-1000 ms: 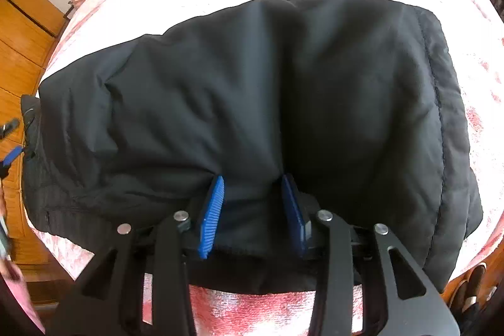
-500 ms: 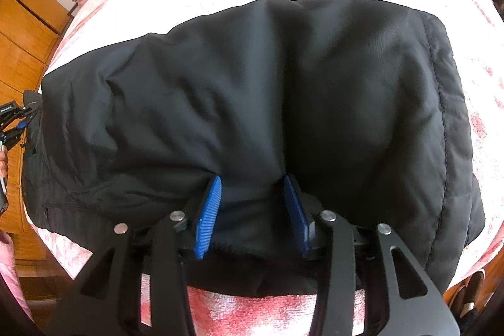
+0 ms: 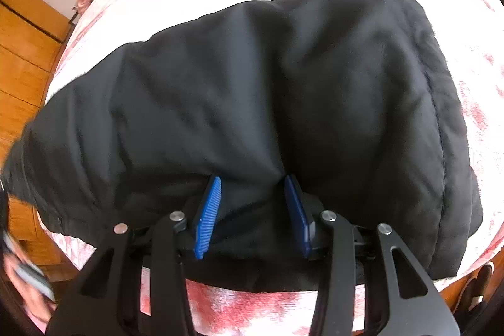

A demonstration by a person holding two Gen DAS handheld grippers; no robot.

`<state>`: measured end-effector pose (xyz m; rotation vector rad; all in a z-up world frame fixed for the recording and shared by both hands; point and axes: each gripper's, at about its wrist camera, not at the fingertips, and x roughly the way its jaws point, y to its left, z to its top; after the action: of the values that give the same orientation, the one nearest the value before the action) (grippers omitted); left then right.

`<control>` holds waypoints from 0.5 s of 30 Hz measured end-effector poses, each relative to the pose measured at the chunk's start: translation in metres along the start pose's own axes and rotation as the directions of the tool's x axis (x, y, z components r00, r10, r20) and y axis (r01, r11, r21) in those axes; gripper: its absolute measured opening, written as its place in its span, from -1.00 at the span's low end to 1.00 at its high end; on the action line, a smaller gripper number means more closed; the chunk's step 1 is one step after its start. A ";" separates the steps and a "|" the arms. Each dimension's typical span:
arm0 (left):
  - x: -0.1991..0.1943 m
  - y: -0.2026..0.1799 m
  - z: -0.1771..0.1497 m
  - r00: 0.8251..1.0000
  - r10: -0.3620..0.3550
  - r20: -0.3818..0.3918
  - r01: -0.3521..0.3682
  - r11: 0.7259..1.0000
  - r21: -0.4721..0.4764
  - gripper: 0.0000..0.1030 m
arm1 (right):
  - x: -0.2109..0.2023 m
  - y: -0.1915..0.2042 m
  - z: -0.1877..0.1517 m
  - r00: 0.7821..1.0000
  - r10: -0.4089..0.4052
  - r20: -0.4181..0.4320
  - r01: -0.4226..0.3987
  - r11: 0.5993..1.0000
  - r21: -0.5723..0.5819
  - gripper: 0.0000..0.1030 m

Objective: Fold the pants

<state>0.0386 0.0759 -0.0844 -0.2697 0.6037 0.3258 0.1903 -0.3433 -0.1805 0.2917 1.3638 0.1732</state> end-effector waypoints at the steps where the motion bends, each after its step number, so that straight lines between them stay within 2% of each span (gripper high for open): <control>1: 0.000 0.003 -0.007 1.000 0.008 -0.018 -0.008 1.000 -0.001 -0.75 | -0.002 -0.002 0.001 1.000 -0.010 0.002 0.010 1.000 0.003 -0.17; 3: 0.011 0.019 -0.030 0.993 0.013 -0.122 -0.019 0.999 -0.048 -0.75 | -0.004 -0.004 0.001 1.000 -0.025 0.002 0.025 1.000 0.000 -0.17; 6: 0.028 0.030 -0.047 0.977 0.003 -0.213 -0.022 0.996 -0.087 -0.73 | -0.007 -0.005 -0.001 0.999 -0.046 -0.004 0.046 0.999 -0.007 -0.15; 10: 0.031 0.030 -0.043 0.975 -0.021 -0.220 0.000 0.996 -0.094 -0.70 | -0.011 -0.003 -0.006 0.998 -0.058 -0.007 0.057 0.998 -0.034 0.04; 12: 0.035 0.030 -0.040 0.970 -0.044 -0.240 0.025 0.996 -0.084 -0.50 | -0.016 -0.005 -0.008 0.999 -0.051 -0.002 0.051 0.998 -0.030 0.09; 14: 0.039 0.025 -0.038 0.961 -0.076 -0.267 0.054 0.994 -0.090 -0.08 | -0.024 -0.011 -0.012 0.999 -0.032 0.003 0.032 0.999 -0.016 0.14; 15: 0.043 0.023 -0.039 0.956 -0.085 -0.282 0.061 0.994 -0.094 -0.04 | -0.029 -0.015 -0.014 1.000 -0.021 0.004 0.021 1.000 -0.007 0.15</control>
<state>0.0435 0.0933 -0.1440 -0.4236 0.8641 0.2426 0.1696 -0.3648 -0.1603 0.2718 1.3618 0.1604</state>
